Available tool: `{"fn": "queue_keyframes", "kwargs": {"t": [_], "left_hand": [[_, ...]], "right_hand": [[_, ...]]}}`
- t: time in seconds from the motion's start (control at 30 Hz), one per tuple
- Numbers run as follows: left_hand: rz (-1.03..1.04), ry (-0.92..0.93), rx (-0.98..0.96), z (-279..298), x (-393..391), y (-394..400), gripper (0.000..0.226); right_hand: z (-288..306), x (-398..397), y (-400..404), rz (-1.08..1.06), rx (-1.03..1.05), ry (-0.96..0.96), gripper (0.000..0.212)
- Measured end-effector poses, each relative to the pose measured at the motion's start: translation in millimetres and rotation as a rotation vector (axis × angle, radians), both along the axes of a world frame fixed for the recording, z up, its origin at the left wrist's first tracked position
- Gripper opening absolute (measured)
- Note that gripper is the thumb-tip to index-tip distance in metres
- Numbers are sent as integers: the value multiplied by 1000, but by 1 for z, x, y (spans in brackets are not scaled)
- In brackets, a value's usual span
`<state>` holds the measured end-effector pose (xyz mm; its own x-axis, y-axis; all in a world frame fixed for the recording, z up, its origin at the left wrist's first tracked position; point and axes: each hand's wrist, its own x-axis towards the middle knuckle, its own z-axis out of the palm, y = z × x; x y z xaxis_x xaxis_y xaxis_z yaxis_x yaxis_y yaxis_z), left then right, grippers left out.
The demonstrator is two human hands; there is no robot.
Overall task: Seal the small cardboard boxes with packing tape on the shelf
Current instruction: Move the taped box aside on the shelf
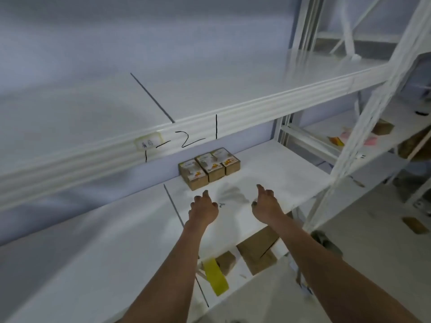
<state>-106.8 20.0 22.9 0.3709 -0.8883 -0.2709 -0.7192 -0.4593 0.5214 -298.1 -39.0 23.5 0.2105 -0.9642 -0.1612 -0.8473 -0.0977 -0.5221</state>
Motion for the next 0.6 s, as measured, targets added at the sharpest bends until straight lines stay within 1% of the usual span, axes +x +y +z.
{"fn": "queue_keyframes", "kwargs": {"t": [0.17,0.27,0.4,0.5,0.6], "left_hand": [[166,93,-42,-8,22,-51,61],[288,178,-97,-14,34,-65,57],[431,257,-123,-24,46,-71,59],[570,400,-160,-28,54,-83,62],[663,518,-191,-37,58,-97,63]], "right_hand": [[-4,50,-58,163,3,12,61],[-11,77,-76,283,-33,10,57],[-22,110,-91,456,-84,19,57],[-34,133,-101,602,-90,107,65],[-49,159,-119,745,-178,224,73]]}}
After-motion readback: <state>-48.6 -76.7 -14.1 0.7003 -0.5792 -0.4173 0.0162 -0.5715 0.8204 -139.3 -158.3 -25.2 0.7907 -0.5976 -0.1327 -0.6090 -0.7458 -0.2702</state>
